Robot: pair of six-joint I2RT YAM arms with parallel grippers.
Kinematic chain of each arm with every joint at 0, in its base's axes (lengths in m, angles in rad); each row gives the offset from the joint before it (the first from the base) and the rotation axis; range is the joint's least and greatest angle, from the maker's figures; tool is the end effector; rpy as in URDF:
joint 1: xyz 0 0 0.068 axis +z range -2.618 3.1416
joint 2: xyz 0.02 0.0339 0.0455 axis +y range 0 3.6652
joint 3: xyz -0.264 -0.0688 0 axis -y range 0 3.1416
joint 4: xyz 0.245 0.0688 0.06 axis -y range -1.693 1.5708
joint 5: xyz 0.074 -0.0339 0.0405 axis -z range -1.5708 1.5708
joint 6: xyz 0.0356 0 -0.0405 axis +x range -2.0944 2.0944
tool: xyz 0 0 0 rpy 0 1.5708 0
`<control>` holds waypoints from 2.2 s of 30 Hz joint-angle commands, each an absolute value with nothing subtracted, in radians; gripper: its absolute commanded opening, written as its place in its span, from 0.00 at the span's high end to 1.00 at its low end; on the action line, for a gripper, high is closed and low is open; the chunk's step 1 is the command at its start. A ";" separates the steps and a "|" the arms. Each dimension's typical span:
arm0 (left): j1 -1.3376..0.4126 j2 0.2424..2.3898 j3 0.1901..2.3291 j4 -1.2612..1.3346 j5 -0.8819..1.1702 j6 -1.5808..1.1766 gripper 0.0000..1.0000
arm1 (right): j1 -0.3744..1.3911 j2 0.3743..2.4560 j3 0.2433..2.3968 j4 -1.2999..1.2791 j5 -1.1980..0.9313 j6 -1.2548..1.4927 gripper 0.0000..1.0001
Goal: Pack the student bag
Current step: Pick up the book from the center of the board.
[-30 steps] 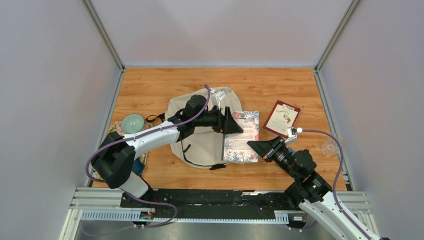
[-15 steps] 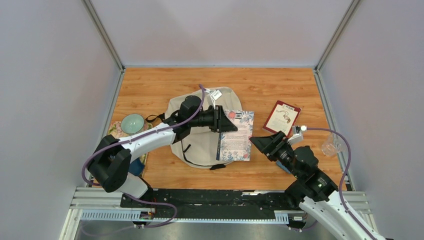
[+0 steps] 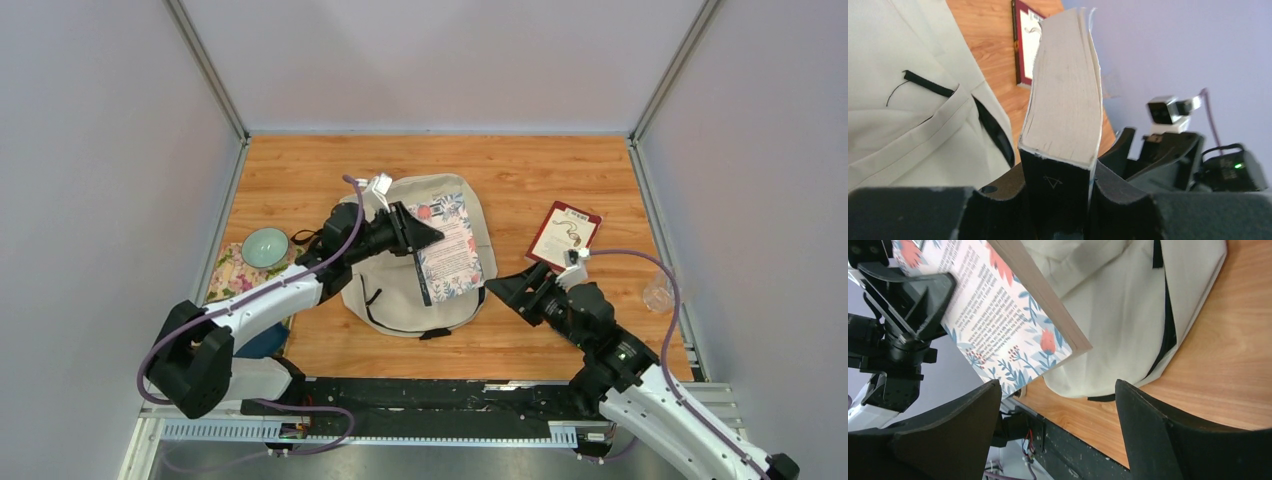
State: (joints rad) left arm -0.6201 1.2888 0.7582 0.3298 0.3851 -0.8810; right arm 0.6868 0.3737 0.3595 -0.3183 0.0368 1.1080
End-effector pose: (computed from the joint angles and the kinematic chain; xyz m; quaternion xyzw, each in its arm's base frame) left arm 0.2307 -0.1812 0.2735 0.0212 0.7694 -0.5319 0.3531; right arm 0.0964 0.0774 0.2306 0.1807 0.7940 0.4442 0.3736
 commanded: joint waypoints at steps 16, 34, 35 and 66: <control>-0.623 1.321 0.538 1.170 0.229 -1.379 1.00 | 0.778 0.482 0.238 0.158 0.034 1.272 0.12; -0.627 1.370 0.522 1.292 0.245 -1.450 1.00 | 0.779 0.610 0.308 0.360 0.026 1.220 0.11; -0.629 1.373 0.522 1.292 0.250 -1.450 1.00 | 0.779 0.620 0.310 0.370 0.034 1.218 0.11; -0.627 1.365 0.728 0.515 0.632 -0.970 0.42 | 0.778 0.296 0.373 -0.155 0.365 1.121 1.00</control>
